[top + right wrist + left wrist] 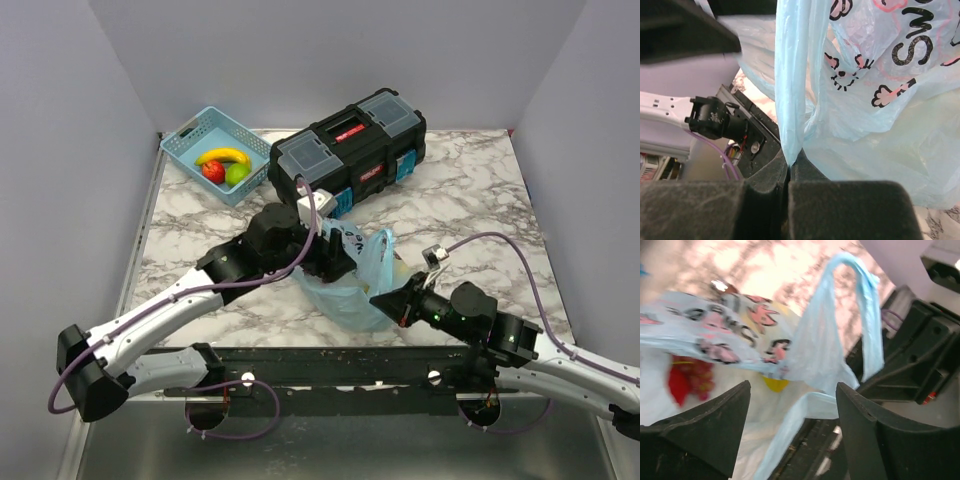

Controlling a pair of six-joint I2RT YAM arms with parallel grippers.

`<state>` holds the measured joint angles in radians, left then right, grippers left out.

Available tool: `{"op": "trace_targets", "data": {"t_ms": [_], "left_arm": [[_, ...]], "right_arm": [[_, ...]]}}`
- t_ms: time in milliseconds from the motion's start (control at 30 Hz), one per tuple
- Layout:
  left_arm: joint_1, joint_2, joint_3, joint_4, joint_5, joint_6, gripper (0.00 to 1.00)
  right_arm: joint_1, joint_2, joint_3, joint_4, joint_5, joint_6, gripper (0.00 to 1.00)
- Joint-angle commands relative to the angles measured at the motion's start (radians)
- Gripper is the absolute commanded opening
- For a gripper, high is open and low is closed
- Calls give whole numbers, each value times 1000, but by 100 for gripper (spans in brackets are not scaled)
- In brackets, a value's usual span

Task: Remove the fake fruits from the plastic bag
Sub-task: Adjust the plastic bag at the center of the board.

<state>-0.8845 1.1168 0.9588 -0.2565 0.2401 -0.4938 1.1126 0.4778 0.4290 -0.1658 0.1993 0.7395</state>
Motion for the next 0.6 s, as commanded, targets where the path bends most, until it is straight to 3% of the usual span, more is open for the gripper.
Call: {"op": "trace_targets", "data": {"t_ms": [0,67,133,167,267,433,500,567], "left_arm": [[45,-55,49,-238,-141,174,69],[45,-106,35,-248,-102,194,70],[45,-169,8,-214,20,181,72],[45,-184,4,-197,77,168,73],[42,-212,9,-133,221,100,73],[39,-225,110,-109,294,107,74],[39,-207,181,-149,318,140,74],[39,-195,246,-188,327,168,74]], "right_arm": [[0,13,-10,-32,-44,-78,1],[0,49,16,-122,4,-37,4],[0,101,81,-271,57,43,5],[0,124,111,-327,66,78,11],[1,198,245,-470,52,148,44],[0,399,626,-746,138,115,90],[1,502,790,-878,240,66,100],[0,595,926,-958,343,2,100]]}}
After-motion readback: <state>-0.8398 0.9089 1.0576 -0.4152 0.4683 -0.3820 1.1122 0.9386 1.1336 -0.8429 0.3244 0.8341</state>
